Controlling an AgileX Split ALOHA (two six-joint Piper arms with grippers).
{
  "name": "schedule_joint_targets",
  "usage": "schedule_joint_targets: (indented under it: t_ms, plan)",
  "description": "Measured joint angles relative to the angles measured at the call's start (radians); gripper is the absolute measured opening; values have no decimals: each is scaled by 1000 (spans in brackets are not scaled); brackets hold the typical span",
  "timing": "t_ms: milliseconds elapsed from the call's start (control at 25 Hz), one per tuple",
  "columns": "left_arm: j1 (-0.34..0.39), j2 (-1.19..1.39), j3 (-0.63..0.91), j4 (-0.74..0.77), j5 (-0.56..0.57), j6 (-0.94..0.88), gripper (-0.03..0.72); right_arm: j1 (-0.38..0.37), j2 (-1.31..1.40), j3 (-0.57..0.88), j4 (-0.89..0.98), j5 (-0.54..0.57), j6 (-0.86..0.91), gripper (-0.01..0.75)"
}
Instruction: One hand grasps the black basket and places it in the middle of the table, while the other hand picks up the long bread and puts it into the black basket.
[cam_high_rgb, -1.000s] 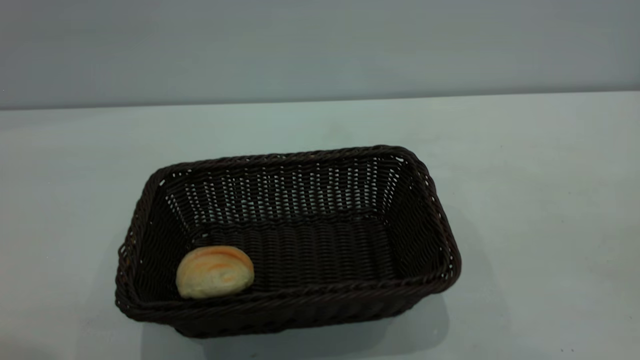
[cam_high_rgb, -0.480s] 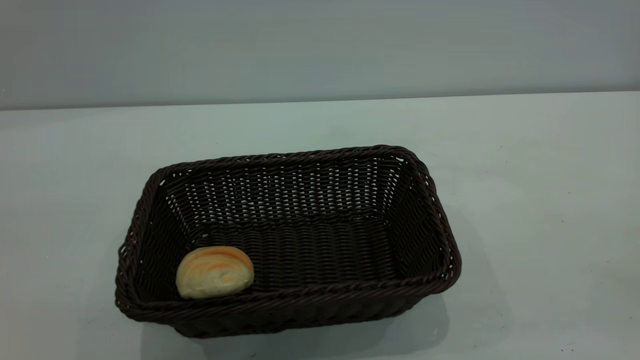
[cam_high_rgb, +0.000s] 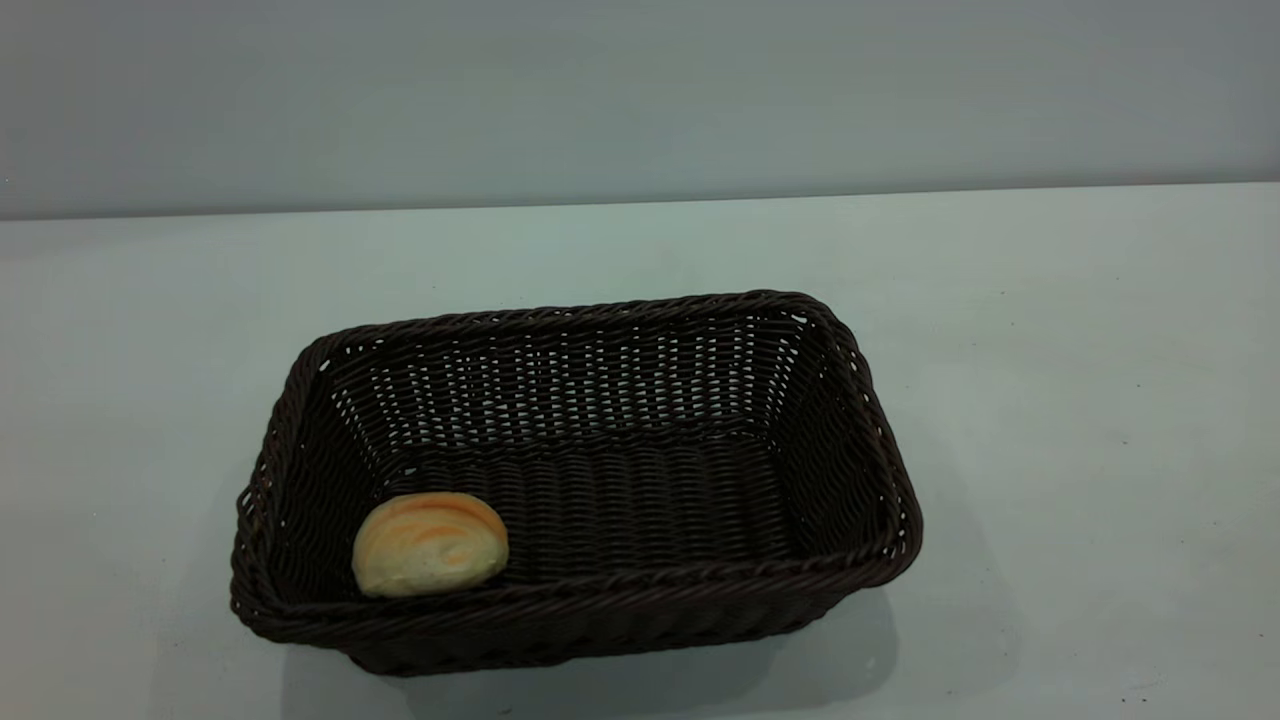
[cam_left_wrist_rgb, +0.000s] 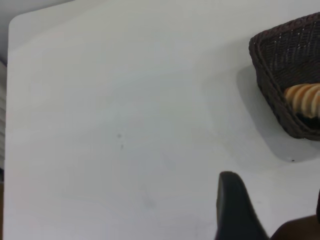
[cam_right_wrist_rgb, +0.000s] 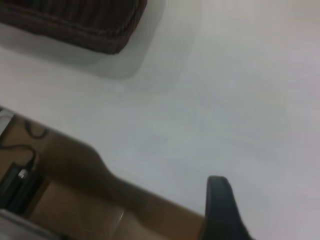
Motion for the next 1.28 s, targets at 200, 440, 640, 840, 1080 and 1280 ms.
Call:
schedule_joint_targets:
  t_ms: [200,440,640,840,1080,1280]
  plan:
    - [0,-89,69,-48,0,0,431,0,-9,4,-30,-51,-21,491]
    - [0,-186,132,-71,-1,10,431,0,-9,21,-30,-83,-22,486]
    - [0,-229,156,-142,-9,20,431,0,-9,21,-30,-83,-25,480]
    - [0,-232,203,-179,-42,49,431,0,-9,21,-30,-83,-25,479]
    - [0,-232,266,-181,-44,64,431,0,-9,40,-31,-70,-25,479]
    - [0,-232,276,-185,-40,70,431,0,-9,42,-31,-69,-25,479]
